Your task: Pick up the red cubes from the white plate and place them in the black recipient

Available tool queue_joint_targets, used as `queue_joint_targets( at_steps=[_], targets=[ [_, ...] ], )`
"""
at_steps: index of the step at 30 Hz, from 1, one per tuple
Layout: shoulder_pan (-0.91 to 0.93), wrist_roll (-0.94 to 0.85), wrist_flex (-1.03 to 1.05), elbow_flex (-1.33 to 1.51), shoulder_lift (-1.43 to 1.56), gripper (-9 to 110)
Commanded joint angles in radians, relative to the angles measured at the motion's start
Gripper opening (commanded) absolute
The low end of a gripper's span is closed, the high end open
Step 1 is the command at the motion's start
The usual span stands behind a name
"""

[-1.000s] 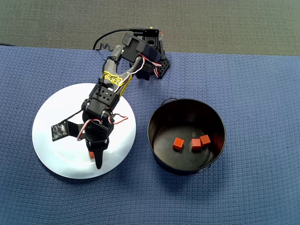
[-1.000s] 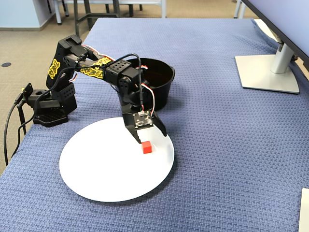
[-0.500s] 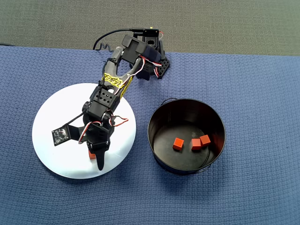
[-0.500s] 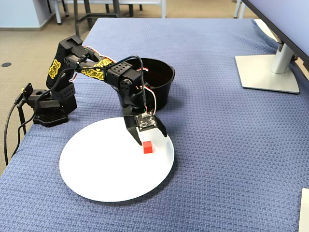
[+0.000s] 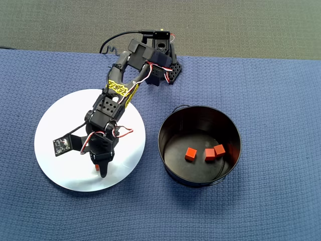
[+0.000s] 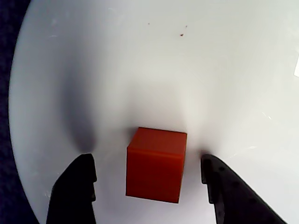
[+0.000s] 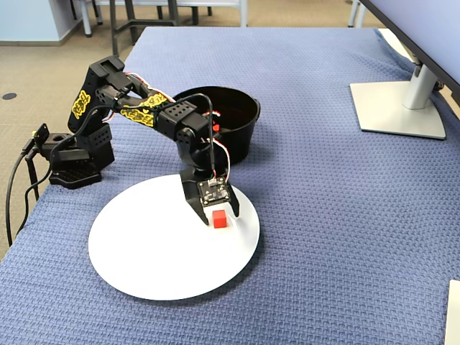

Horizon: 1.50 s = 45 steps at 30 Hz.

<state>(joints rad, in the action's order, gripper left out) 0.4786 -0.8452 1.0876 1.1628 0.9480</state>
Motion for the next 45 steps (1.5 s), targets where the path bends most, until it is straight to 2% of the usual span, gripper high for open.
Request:
queue_joint_targets(
  at_steps=[1,8,13,19,25,31,35,40,44,45],
  targets=[
    [0.018,-0.008,-0.018,-0.026,0.015,17],
    [0.018,0.009,-0.023,-0.029,0.018,11],
    [0.017,0.063,-0.048,-0.034,0.025,0],
    [0.026,0.132,-0.048,-0.041,0.072,0],
    [0.037,0.267,0.066,-0.008,0.328,0],
    [0.009,0.422,0.107,0.241,0.75,0],
    [-0.11,0.517,0.17,0.337,0.931,0],
    [-0.382,0.667,0.161,0.448,1.054,0],
    [-0.588,0.719,0.072,0.574,1.117,0],
    [-0.643,0.715,0.041,0.617,1.134,3]
  ],
)
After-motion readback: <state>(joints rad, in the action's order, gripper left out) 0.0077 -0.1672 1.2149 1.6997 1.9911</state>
